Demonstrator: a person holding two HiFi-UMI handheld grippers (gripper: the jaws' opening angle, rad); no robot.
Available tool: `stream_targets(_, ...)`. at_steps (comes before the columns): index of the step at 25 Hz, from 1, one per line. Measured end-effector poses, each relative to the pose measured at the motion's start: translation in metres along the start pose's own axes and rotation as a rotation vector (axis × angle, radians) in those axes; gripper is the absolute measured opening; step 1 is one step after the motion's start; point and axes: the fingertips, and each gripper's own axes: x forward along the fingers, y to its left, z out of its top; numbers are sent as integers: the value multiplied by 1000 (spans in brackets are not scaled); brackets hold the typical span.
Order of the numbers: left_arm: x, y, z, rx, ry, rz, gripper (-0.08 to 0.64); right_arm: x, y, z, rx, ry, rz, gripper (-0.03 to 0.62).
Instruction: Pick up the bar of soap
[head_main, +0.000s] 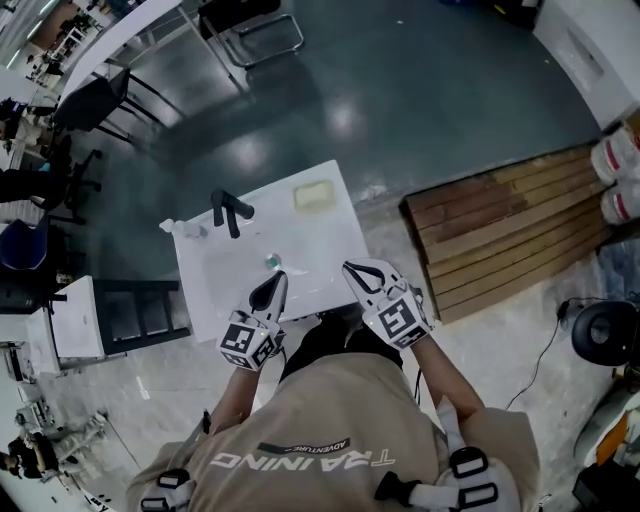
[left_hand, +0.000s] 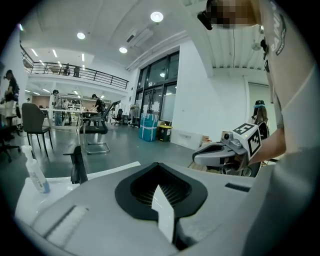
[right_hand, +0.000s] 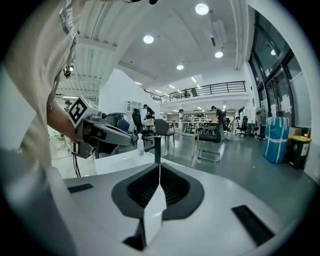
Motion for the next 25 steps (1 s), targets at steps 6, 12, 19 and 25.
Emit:
stream_targets(6, 0, 35, 9, 4, -43, 9, -5, 15, 6, 26, -68, 7, -9, 6)
stream_targets(12, 8, 59, 35, 48, -79, -51, -5, 21, -8, 58, 9, -52, -123, 6)
stream_targets(19, -9, 97, 34, -43, -127, -34, -3, 51, -14, 72, 33, -58, -229, 6)
stream_targets(25, -20, 136, 34, -44, -152, 15, -5, 59, -14, 75, 63, -44, -280, 6)
